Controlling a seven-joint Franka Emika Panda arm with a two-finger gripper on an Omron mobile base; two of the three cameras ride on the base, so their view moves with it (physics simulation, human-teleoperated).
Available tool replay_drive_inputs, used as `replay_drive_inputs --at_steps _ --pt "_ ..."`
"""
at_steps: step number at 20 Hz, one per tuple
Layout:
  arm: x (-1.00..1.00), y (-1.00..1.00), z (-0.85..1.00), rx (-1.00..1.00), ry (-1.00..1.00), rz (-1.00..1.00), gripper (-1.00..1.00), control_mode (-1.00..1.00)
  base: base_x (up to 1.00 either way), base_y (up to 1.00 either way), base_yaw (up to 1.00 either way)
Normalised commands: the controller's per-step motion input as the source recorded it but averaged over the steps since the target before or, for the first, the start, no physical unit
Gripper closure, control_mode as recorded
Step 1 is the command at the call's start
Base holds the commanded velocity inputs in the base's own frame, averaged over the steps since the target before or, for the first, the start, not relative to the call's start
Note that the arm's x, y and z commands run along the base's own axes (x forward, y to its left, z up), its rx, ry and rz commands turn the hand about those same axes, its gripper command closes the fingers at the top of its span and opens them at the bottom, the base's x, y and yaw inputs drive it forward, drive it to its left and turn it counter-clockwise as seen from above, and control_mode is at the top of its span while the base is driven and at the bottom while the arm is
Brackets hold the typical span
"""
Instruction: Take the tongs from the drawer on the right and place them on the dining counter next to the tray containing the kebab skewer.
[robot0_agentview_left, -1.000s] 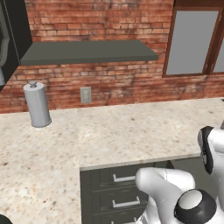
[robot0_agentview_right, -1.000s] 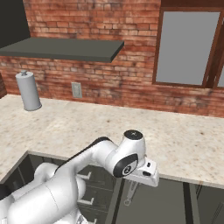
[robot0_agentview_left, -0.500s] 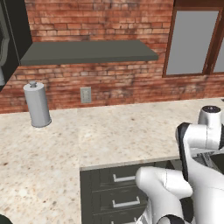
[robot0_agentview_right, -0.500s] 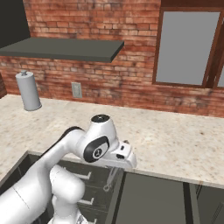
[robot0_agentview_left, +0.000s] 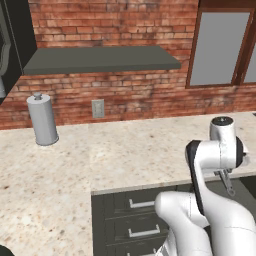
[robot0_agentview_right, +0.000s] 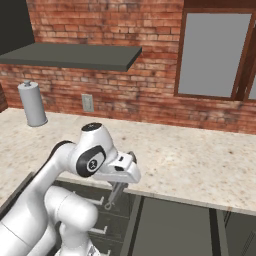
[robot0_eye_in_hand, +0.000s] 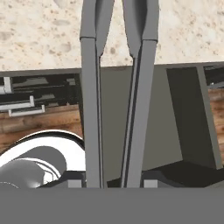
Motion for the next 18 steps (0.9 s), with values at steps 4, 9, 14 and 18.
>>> replay_drive_inputs --at_steps 4,9,14,18 --pt "0.18 0.29 0.33 -0.02 0.03 0.00 1.00 -1.00 0.00 0.00 0.00" --pt "0.15 0.34 0.34 -0.04 0.02 0.00 1.00 -1.00 0.00 0.00 0.00" --pt "0.29 0.39 0.19 -0.03 0.05 0.00 1.00 -1.00 0.00 0.00 0.00" --pt "0.34 0.41 0.08 -0.01 0.08 0.03 1.00 -1.00 0.00 0.00 0.00"
